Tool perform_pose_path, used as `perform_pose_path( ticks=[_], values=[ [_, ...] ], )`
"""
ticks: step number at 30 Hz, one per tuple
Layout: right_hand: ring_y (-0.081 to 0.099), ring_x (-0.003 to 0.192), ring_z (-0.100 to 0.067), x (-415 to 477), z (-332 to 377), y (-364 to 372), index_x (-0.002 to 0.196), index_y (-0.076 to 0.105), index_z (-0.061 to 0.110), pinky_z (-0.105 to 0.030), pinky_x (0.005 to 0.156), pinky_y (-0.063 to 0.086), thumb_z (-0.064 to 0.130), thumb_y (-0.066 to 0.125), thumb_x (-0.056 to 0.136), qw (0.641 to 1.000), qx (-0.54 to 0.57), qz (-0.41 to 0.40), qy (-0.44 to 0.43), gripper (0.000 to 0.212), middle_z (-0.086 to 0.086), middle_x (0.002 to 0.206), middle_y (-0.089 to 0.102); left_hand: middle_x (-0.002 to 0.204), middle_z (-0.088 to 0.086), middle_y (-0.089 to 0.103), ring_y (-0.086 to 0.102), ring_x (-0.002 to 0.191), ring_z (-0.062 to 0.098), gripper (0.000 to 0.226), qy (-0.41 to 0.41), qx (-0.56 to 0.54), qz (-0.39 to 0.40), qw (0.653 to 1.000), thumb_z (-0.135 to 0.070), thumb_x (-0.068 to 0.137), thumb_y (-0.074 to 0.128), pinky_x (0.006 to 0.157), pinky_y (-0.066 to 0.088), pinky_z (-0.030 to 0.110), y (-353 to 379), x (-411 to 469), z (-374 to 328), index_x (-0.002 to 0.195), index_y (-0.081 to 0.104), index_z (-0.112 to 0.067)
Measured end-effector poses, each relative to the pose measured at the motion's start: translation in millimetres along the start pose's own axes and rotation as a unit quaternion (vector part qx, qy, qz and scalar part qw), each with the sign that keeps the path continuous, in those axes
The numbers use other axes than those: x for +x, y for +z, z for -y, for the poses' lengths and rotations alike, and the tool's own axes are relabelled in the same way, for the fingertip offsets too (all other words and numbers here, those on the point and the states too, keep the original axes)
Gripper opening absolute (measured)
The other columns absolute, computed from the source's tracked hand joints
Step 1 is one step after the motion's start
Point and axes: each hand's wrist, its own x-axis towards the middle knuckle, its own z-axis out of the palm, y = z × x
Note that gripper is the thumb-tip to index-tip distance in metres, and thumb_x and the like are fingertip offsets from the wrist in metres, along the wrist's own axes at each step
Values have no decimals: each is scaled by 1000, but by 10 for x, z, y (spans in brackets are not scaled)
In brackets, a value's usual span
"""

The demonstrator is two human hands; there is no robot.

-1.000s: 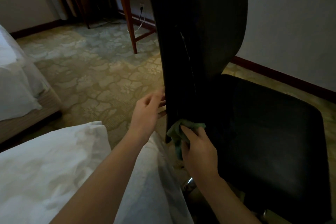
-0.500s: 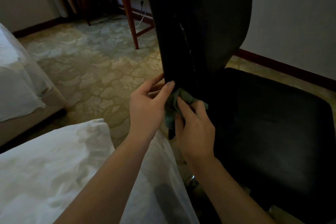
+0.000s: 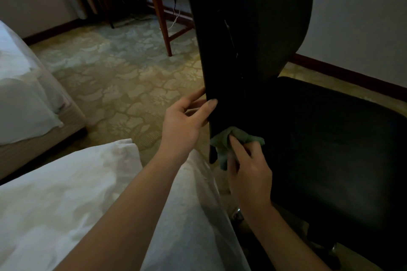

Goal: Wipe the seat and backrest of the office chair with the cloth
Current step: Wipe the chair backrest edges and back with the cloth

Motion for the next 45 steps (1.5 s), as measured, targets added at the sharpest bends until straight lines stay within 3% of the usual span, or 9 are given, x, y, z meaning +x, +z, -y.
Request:
perform_pose_path(
  ticks=[6, 14, 16, 20, 27, 34, 38, 42, 45],
  values=[
    [63, 82, -24, 224, 121, 63, 131, 63, 12, -33, 55, 52, 21, 57, 95, 1000, 15, 0, 2, 38, -9, 106, 61, 111, 4, 75, 71, 107, 18, 46, 74, -1, -50, 996, 3, 92, 67, 95, 57, 35, 118, -88, 155, 123, 65, -30],
    [59, 68, -26, 173, 36, 272, 106, 74, 10, -25, 46, 38, 5, 77, 77, 998, -64, -3, -20, 30, -13, 93, 62, 115, 3, 74, 70, 109, 14, 50, 84, 12, -81, 993, 3, 92, 66, 98, 56, 36, 172, -82, 236, 124, 63, -36],
    [62, 63, -25, 60, -136, 326, 101, 77, 12, -25, 45, 42, 5, 83, 70, 995, -92, 39, 3, 33, -10, 89, 63, 118, 3, 73, 70, 111, 15, 52, 91, 31, -81, 992, 1, 92, 67, 100, 54, 40, 169, -69, 261, 124, 62, -40],
    [67, 72, -25, -138, -377, 262, 116, 73, 15, -32, 52, 55, 11, 83, 74, 992, -63, 89, 60, 44, -9, 99, 64, 120, 5, 71, 69, 112, 15, 52, 104, 50, -86, 990, -5, 92, 68, 101, 53, 43, 145, -56, 319, 125, 62, -44],
    [64, 87, -23, 113, -63, -12, 123, 68, 11, -32, 63, 56, 15, 71, 87, 998, 56, 6, -19, 37, -9, 109, 62, 121, 6, 70, 69, 112, 14, 52, 111, 41, -80, 990, -2, 94, 67, 100, 55, 40, 154, -69, 337, 124, 61, -44],
    [66, 81, -34, 265, -24, 273, 114, 72, 8, -34, 54, 52, 29, 52, 91, 999, 0, 3, -38, 37, -15, 104, 64, 123, 7, 69, 68, 113, 15, 49, 113, 39, -100, 988, -8, 94, 66, 101, 53, 44, 194, -68, 400, 126, 61, -45],
    [65, 78, -34, 207, -85, 351, 111, 71, 6, -36, 52, 53, 23, 59, 91, 999, -15, -14, -47, 29, -16, 102, 63, 122, 5, 70, 68, 114, 16, 46, 112, 31, -111, 987, -14, 91, 67, 102, 52, 46, 190, -57, 448, 126, 64, -43],
    [66, 77, -34, 76, -192, 405, 111, 73, 6, -38, 56, 57, 10, 76, 82, 998, -41, 44, -34, 29, -17, 103, 64, 121, 3, 71, 67, 115, 15, 44, 108, 25, -109, 988, -9, 92, 68, 104, 51, 45, 172, -46, 476, 129, 66, -32],
    [67, 92, -31, -90, -321, 403, 126, 68, 14, -37, 73, 57, 15, 66, 91, 985, -77, 147, 46, 35, -13, 119, 63, 120, 1, 72, 68, 115, 15, 45, 108, 23, -108, 988, -10, 91, 68, 104, 51, 46, 170, -43, 478, 125, 67, -39]
  ],
)
